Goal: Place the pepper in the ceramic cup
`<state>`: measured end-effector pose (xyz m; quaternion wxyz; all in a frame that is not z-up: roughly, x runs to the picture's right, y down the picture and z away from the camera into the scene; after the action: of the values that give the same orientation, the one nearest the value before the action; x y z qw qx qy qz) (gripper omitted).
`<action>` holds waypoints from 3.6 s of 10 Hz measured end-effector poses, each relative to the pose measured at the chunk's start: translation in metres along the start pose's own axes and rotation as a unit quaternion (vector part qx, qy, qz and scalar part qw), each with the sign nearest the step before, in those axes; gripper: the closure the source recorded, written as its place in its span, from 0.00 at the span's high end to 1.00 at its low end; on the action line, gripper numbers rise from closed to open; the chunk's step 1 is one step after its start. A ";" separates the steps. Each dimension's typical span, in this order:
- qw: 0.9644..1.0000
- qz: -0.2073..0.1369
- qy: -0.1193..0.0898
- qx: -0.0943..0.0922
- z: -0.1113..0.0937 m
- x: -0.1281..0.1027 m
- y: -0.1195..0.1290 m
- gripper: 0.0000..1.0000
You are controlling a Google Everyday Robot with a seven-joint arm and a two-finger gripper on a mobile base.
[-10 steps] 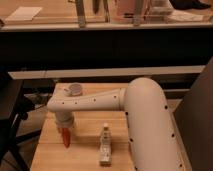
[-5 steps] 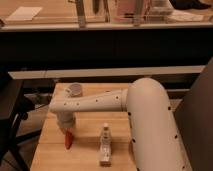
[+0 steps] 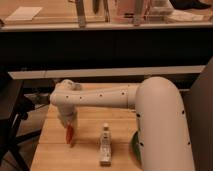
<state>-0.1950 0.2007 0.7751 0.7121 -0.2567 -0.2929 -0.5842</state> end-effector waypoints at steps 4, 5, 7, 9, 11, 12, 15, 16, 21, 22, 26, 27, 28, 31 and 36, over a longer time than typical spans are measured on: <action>0.999 0.029 0.019 0.010 -0.030 0.027 0.011 0.01; 0.999 0.034 0.021 0.011 -0.035 0.032 0.017 0.01; 0.999 0.040 0.025 0.016 -0.046 0.047 0.018 0.01; 0.998 0.052 0.029 0.019 -0.051 0.055 0.022 0.01; 0.997 0.071 0.034 0.023 -0.056 0.063 0.038 0.01; 0.996 0.077 0.038 0.025 -0.060 0.069 0.048 0.01; 0.995 0.085 0.045 0.033 -0.070 0.077 0.046 0.01; 0.994 0.090 0.047 0.035 -0.075 0.078 0.047 0.01; 0.992 0.099 0.064 0.045 -0.101 0.103 0.052 0.01; 0.992 0.099 0.066 0.044 -0.102 0.105 0.051 0.01; 0.991 0.095 0.077 0.047 -0.105 0.135 0.038 0.01; 0.991 0.095 0.079 0.047 -0.106 0.137 0.035 0.01; 0.991 0.095 0.082 0.047 -0.107 0.139 0.034 0.01; 0.991 0.087 0.089 0.046 -0.107 0.151 0.018 0.01; 0.990 0.087 0.100 0.043 -0.109 0.163 0.010 0.01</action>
<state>-0.1482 0.0145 0.8158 0.7962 -0.1908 -0.2216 -0.5296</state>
